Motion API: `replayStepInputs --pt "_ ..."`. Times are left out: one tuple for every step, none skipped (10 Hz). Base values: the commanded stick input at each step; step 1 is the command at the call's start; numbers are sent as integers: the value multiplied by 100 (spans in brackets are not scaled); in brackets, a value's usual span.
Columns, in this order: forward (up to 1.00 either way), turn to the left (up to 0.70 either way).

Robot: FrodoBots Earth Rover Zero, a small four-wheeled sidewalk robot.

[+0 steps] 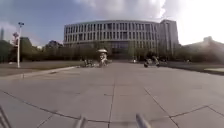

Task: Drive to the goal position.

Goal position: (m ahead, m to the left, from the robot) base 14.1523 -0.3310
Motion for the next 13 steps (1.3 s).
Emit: replayStepInputs --pt "100 0" --pt "100 0" --pt "100 0" --pt "100 0" --pt "100 0" --pt "100 0" --pt "100 0" --pt "100 0" --pt "100 0" --pt "100 0" --pt "100 0" --pt "100 0" --pt "100 0"
